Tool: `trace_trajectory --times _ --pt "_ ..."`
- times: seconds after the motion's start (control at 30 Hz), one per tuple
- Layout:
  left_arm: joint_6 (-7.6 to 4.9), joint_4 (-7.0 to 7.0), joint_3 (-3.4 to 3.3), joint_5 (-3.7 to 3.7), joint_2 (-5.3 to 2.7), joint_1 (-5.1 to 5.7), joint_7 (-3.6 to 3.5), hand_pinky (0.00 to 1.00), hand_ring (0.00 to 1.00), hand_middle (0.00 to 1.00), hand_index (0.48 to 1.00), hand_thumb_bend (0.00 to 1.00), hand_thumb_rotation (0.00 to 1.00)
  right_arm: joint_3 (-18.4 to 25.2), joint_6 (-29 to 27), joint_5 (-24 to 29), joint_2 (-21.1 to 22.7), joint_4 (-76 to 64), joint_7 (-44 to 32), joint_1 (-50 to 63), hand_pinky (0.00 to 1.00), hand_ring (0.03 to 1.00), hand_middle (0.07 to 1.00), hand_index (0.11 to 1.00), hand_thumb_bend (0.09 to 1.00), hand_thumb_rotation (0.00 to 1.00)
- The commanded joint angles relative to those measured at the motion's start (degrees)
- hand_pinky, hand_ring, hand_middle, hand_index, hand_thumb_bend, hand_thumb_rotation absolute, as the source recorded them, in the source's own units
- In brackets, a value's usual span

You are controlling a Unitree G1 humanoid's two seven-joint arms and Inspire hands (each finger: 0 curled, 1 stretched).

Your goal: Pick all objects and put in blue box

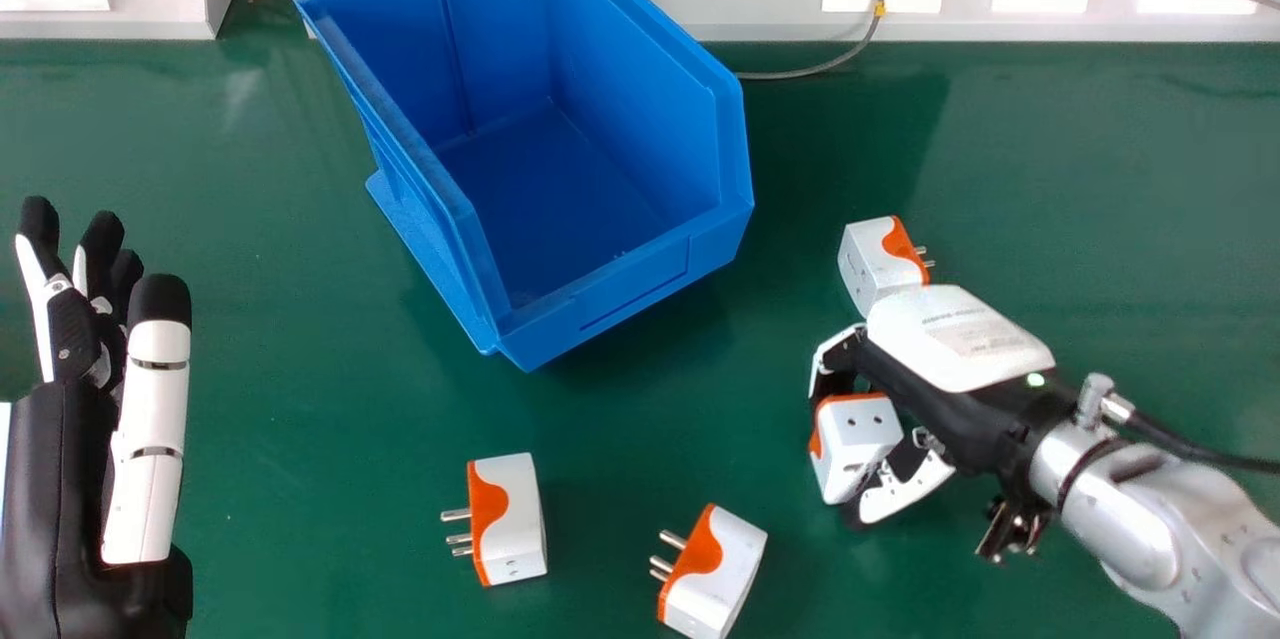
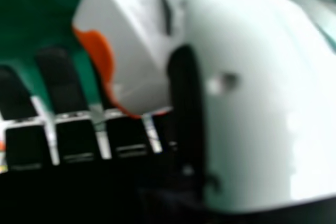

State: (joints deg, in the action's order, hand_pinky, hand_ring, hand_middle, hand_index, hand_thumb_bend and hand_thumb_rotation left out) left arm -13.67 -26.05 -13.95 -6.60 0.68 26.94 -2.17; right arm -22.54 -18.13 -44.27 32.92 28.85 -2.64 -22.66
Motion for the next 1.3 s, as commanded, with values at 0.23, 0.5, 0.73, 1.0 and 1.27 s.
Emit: trace_trajectory --times 0.23,0.5,0.73,1.0,1.27 --pt "-0.94 -2.03 -0.21 0.37 0.41 0.68 -0.19 1.00 1.00 1.00 1.000 0.50 0.80 -2.5 -1.8 -5.1 1.4 2.7 7.4 -2.0 0.34 0.445 0.544 0.502 0.495 0.00" --pt "-0.75 -1.90 -0.08 1.68 0.30 0.28 0.37 1.00 1.00 1.00 1.000 0.50 0.80 -4.0 -3.1 -7.2 0.8 5.9 16.3 -1.9 0.22 0.424 0.502 0.500 0.504 0.00" --pt "-0.65 -1.73 0.13 1.96 0.12 -0.14 0.71 1.00 1.00 1.00 1.000 0.50 0.80 -3.0 -5.1 -4.8 1.4 3.8 16.0 -0.2 0.14 0.413 0.481 0.499 0.510 0.00" --pt "-0.99 -1.56 -0.04 1.14 0.28 -0.24 0.23 1.00 1.00 1.00 1.000 0.50 0.80 -0.4 -7.7 -1.2 3.7 -5.5 13.9 5.4 0.13 0.396 0.467 0.508 0.510 0.00" --pt "-0.83 -1.39 -0.16 2.06 0.37 -0.42 0.39 1.00 1.00 1.00 1.000 0.50 0.81 4.0 -11.0 2.5 5.2 -14.4 11.4 9.4 0.12 0.407 0.469 0.499 0.513 0.00"
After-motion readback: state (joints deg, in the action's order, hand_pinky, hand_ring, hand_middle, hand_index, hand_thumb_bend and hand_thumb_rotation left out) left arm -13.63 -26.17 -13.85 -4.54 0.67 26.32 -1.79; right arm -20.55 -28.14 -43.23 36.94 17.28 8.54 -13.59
